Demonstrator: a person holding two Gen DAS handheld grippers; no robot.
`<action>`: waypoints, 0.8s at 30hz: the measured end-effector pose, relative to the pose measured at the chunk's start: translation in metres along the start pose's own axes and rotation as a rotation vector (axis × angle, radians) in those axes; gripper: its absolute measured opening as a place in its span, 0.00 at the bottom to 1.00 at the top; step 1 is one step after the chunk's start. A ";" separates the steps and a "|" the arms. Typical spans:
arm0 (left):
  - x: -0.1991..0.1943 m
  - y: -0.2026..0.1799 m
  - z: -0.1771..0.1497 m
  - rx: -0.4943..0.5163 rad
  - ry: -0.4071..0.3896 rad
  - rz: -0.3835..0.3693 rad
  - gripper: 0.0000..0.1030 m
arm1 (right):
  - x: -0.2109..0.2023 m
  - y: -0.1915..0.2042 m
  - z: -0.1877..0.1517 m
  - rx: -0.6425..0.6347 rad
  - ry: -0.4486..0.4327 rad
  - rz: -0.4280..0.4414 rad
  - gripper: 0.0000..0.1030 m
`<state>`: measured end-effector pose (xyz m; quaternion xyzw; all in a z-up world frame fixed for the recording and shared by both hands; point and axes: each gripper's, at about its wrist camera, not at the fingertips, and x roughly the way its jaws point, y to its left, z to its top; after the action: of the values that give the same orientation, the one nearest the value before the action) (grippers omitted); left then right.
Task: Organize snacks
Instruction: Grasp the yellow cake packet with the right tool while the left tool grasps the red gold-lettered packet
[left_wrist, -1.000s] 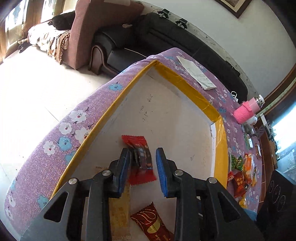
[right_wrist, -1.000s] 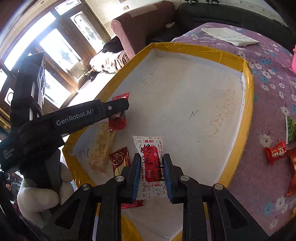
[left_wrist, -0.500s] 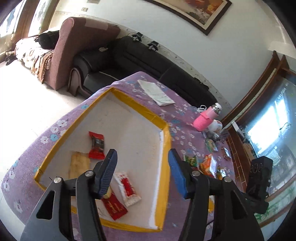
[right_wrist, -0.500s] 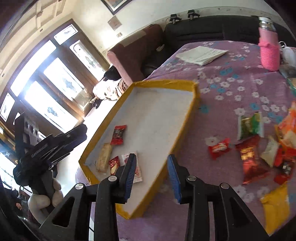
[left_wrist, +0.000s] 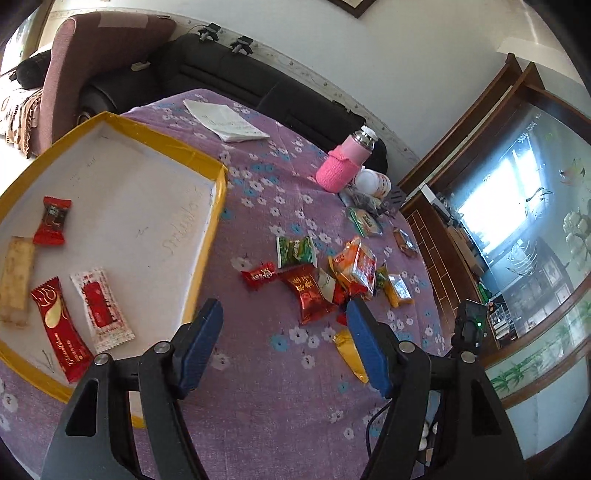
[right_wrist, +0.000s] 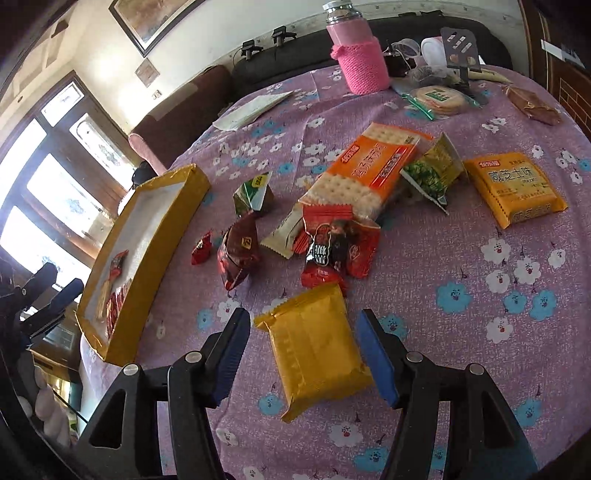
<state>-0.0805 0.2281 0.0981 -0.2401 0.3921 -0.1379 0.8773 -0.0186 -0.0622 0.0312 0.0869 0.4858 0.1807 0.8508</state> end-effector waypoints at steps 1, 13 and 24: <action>0.004 -0.004 -0.002 0.007 0.008 0.007 0.67 | 0.005 0.004 -0.001 -0.023 0.005 -0.015 0.62; 0.074 -0.034 -0.006 0.030 0.123 0.047 0.67 | 0.017 0.005 -0.014 -0.103 -0.027 -0.028 0.48; 0.158 -0.065 -0.005 0.195 0.196 0.143 0.66 | 0.017 0.002 -0.017 -0.107 -0.071 -0.005 0.48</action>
<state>0.0156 0.1035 0.0320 -0.1107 0.4768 -0.1351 0.8615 -0.0254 -0.0545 0.0093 0.0465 0.4449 0.2012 0.8714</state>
